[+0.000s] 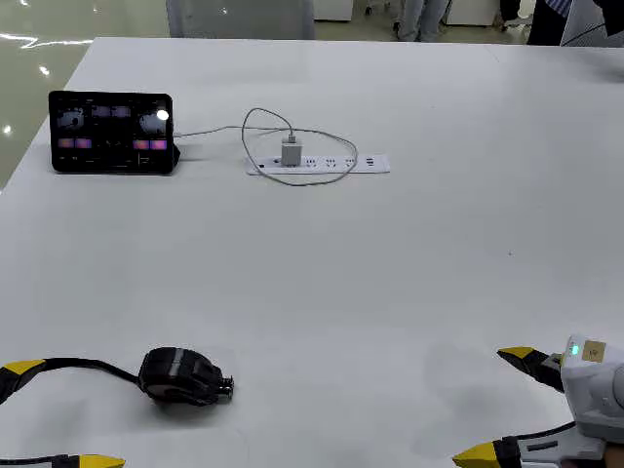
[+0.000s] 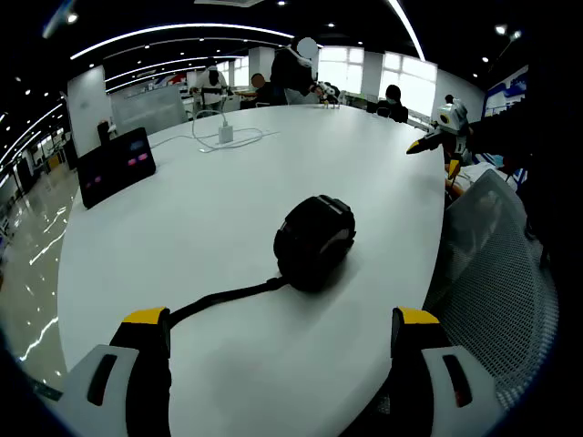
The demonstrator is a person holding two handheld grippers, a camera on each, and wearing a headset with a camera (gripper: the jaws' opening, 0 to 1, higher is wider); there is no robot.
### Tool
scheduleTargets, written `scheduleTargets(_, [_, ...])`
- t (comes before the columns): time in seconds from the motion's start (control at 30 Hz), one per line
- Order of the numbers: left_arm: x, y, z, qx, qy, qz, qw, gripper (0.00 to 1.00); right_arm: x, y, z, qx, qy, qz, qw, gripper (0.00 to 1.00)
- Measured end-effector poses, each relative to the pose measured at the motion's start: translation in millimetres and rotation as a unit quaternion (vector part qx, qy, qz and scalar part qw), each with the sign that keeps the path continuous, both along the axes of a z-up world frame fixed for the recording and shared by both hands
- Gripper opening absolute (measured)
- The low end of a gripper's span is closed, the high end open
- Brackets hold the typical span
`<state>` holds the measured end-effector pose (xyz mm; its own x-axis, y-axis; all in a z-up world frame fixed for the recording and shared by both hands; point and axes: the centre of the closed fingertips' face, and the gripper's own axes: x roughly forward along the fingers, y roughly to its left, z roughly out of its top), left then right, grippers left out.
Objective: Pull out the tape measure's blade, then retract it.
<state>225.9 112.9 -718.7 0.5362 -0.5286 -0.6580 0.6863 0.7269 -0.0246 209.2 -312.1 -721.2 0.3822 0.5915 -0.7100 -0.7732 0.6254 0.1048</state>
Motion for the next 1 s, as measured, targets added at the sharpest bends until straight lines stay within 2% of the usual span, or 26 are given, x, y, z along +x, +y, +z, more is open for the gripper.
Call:
scheduleTargets(0.43, [-2.0,-0.9,-0.7,-0.002,0.007,-0.004,1.0000,0.99,3.3,-0.9,2.5,-0.003,-0.001,0.001,1.0000,0.99])
scheduleTargets(0.63, [-1.5,-4.5,3.3,-0.005,0.009,-0.011,0.9999,0.99,10.0,0.6,2.9,-0.010,-0.015,0.013,0.9998,0.99])
scheduleTargets(0.67, [-1.1,-5.5,4.3,-0.003,0.007,-0.016,0.9998,0.99,13.5,4.8,6.3,-0.007,-0.033,0.020,0.9992,0.99])
scheduleTargets(0.77, [0.1,-8.1,5.8,0.001,0.008,-0.029,0.9996,0.99,14.3,8.8,4.5,-0.012,-0.027,0.027,0.9992,0.99])
scheduleTargets(0.83, [0.7,-10.6,6.0,0.010,0.008,-0.045,0.9989,0.99,17.4,9.3,2.5,-0.026,-0.032,0.038,0.9984,0.99])
scheduleTargets(0.93, [1.7,-16.3,6.3,0.016,0.012,-0.067,0.9976,0.99,21.1,14.5,4.0,-0.023,-0.033,0.043,0.9983,0.99])
scheduleTargets(1.0, [2.5,-20.8,6.3,0.026,0.010,-0.092,0.9953,0.99,23.6,19.0,5.3,-0.023,-0.035,0.047,0.9980,0.99])
